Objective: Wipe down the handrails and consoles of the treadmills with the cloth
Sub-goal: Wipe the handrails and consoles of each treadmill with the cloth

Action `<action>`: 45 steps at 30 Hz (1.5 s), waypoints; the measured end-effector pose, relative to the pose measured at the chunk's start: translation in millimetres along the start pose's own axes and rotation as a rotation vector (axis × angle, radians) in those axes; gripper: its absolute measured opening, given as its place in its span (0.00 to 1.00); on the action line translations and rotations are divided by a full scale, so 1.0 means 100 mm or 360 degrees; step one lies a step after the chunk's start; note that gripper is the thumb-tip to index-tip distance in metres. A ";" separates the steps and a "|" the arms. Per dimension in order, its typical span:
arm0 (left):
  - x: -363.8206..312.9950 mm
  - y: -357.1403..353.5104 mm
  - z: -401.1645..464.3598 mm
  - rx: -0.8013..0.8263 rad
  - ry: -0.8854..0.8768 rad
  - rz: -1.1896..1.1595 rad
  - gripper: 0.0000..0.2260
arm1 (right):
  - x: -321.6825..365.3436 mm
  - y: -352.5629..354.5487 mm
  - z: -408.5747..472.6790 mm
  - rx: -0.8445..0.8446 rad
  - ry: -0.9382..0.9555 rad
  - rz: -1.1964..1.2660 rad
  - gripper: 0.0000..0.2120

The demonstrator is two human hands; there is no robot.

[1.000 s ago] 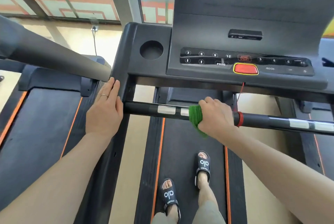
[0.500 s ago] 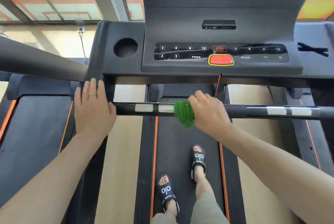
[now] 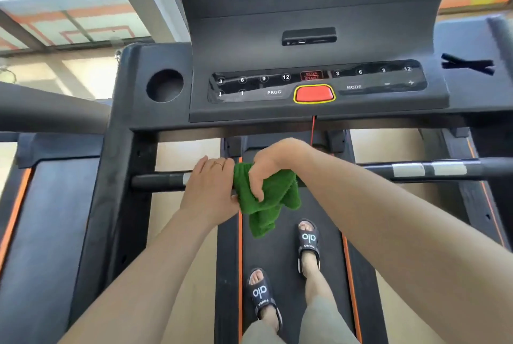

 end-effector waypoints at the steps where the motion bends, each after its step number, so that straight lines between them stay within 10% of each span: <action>1: 0.00 0.02 0.02 0.0040 0.0010 0.0028 0.19 | 0.00 -0.06 -0.02 -0.0274 0.0070 -0.0152 0.14; 5: -0.18 0.10 0.13 0.0206 -0.0052 0.0137 0.19 | -0.15 -0.59 -0.14 -0.1511 0.0366 -0.0670 0.18; 9: -0.45 0.25 0.35 0.0263 -0.0213 0.0121 0.21 | -0.46 -0.73 -0.23 -0.1969 0.0724 -0.0485 0.24; 19: -0.92 0.54 0.66 0.0140 -0.0335 -0.0444 0.31 | -1.51 -0.32 -1.13 -0.1987 0.0550 0.1134 0.06; 27: -1.44 0.21 0.70 0.0384 -0.0518 -0.0041 0.32 | -1.60 -0.33 -0.83 -0.1302 0.0274 -0.0488 0.37; 36: -1.39 0.03 0.69 0.0372 -0.0257 -0.0164 0.22 | -1.45 -0.09 -0.54 -0.0910 0.0132 -0.0071 0.24; 45: -1.35 0.05 0.65 0.0359 -0.0202 -0.0400 0.20 | -1.67 -0.17 -1.17 -0.1399 0.0255 0.0575 0.15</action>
Point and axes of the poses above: each hand's wrist, its own z-axis towards the middle knuckle, its own y-axis out of the back of the hand, x = y × z, the point moved 2 cm from there along z, towards the middle knuckle, and after that the axes turned 11 degrees about -x, right-handed, at the moved point
